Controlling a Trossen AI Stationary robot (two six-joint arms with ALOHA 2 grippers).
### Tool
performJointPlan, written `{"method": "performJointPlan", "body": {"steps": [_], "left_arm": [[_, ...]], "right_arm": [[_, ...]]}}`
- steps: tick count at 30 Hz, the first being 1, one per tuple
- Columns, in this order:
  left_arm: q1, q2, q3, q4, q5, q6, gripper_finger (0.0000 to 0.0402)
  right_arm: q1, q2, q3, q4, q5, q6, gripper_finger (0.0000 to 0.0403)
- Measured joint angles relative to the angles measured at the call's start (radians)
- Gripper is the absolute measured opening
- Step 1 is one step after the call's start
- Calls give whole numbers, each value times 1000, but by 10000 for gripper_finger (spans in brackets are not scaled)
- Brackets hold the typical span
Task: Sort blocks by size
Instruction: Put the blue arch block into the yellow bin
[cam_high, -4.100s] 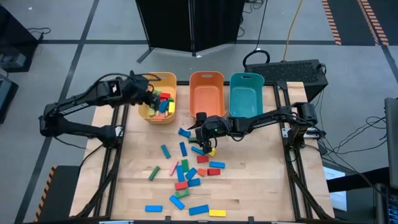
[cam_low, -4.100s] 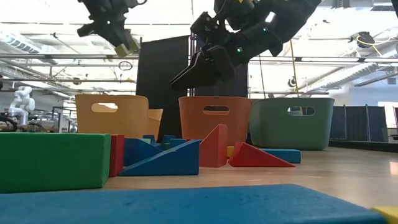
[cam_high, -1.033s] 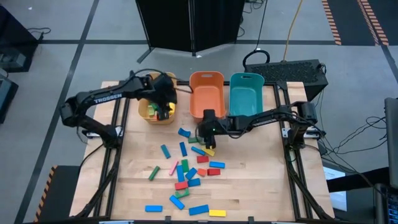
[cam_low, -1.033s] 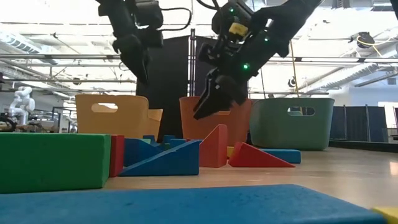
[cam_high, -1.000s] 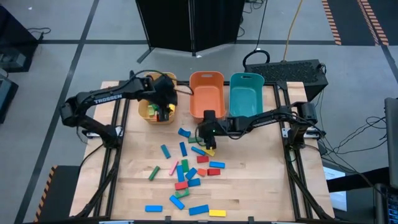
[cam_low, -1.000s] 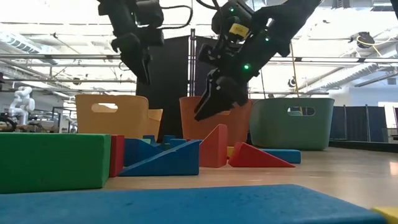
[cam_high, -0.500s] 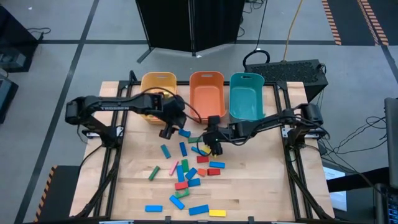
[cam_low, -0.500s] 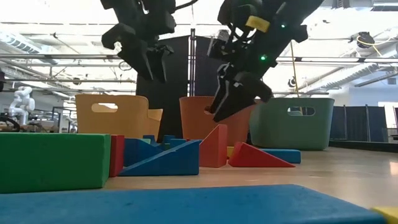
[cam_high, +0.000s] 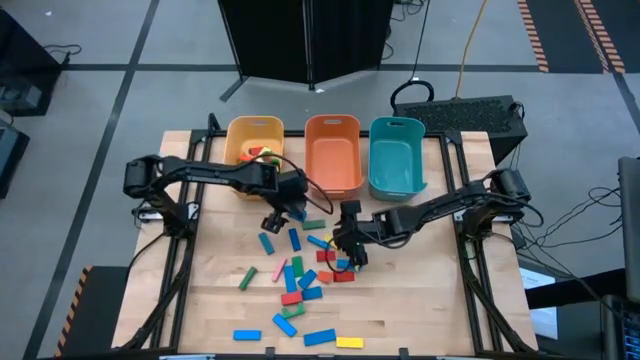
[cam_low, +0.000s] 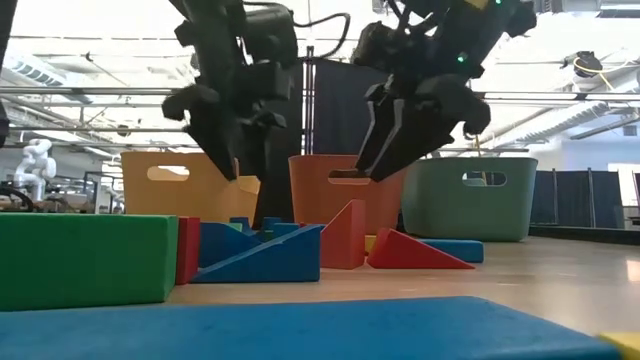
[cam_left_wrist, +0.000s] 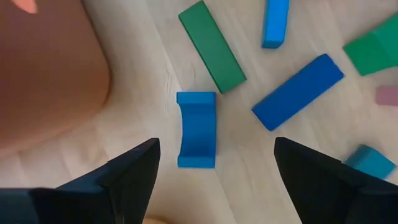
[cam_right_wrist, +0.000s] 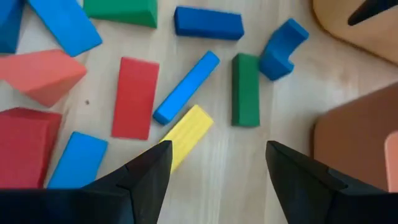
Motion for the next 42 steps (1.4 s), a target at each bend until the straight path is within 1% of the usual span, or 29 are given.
{"method": "performJointPlan", "body": {"steps": [6, 11, 17, 20, 25, 28, 35, 38, 42], "left_arm": [[1, 91, 0, 14, -4, 0, 317], [7, 141, 0, 16, -27, -1, 317], [33, 181, 0, 39, -97, -27, 317], [46, 189, 0, 48, -101, -26, 317], [53, 189, 0, 49, -86, -26, 311], [53, 189, 0, 42, -83, -26, 286], [52, 189, 0, 39, -56, -29, 211], [52, 189, 0, 39, -56, -53, 182], [50, 188, 0, 34, -55, -83, 142]], "right_arm": [[42, 0, 0, -76, 93, 121, 247], [80, 0, -26, -90, 153, 194, 247], [106, 1, -39, -90, 162, 252, 247], [117, 1, -39, -90, 165, 266, 247], [135, 1, -39, -106, 214, 279, 247], [134, 1, -39, -106, 216, 279, 247], [134, 1, -39, -107, 217, 271, 247], [134, 1, -39, -112, 238, 264, 247], [134, 1, -39, -116, 242, 258, 247]]}}
